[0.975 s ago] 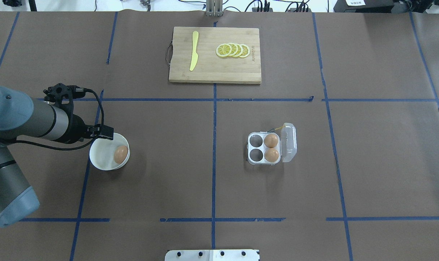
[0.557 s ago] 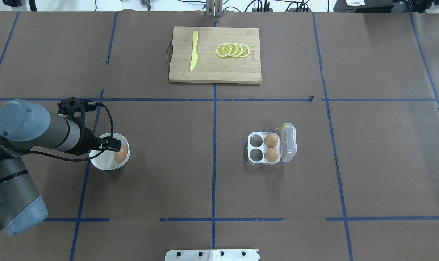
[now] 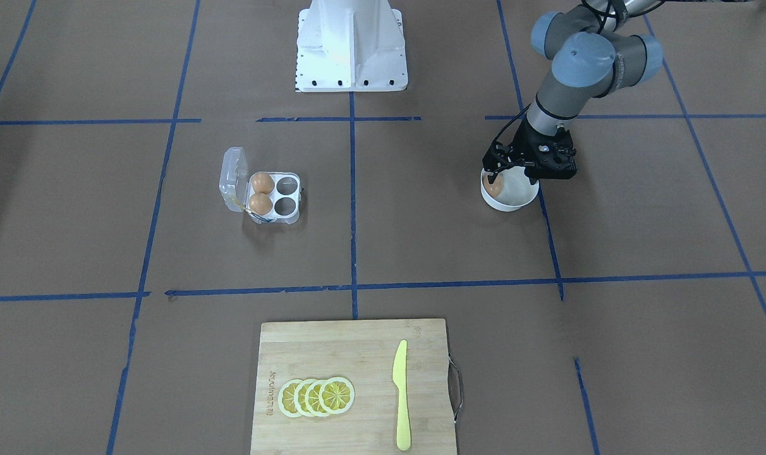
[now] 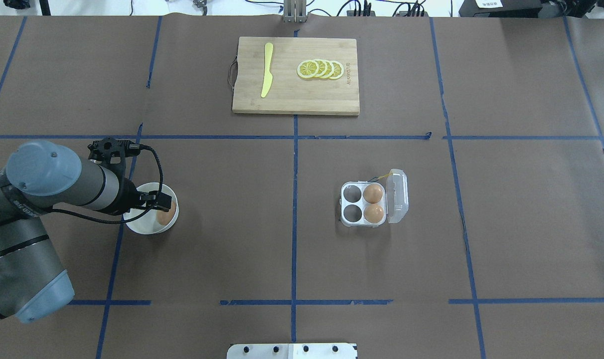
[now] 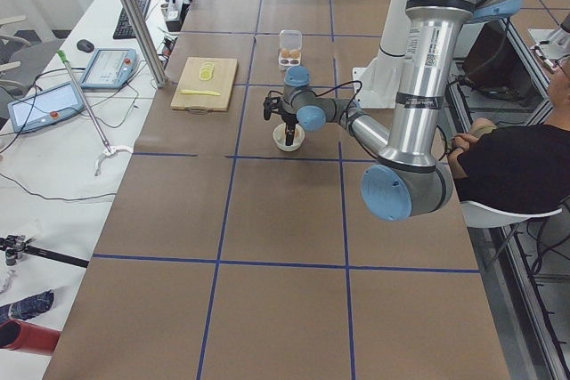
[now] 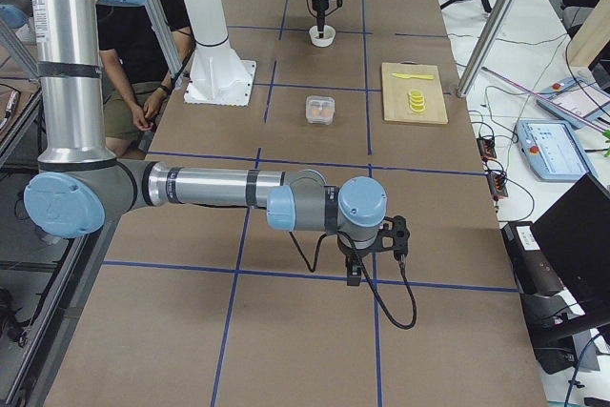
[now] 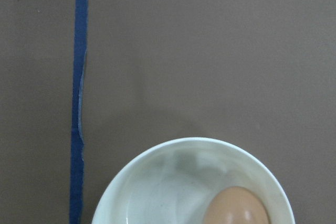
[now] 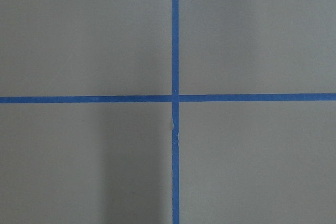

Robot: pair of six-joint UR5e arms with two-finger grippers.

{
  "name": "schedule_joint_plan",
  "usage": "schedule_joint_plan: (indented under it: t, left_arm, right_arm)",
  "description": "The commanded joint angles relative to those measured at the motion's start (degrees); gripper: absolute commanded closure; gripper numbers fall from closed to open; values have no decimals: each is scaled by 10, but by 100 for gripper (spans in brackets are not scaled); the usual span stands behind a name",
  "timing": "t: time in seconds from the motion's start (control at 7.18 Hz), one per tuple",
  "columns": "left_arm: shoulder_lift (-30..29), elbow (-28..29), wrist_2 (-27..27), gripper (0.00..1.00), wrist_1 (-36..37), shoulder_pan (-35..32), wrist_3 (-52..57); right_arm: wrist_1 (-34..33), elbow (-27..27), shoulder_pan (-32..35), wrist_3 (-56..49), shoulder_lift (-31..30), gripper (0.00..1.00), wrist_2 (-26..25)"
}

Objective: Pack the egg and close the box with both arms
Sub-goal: 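Lower the left gripper into the bowl and close on the egg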

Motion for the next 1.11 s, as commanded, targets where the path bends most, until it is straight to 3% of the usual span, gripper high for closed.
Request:
schedule_joint_plan:
  t: [0.0, 0.98]
  left_arm:
    - [-7, 8, 0, 6, 0, 10, 0]
    - [-5, 19, 0, 16, 1, 11, 0]
  right_arm:
    - [0, 0, 0, 0, 0, 0, 1]
    - [0, 1, 0, 0, 1, 0, 2]
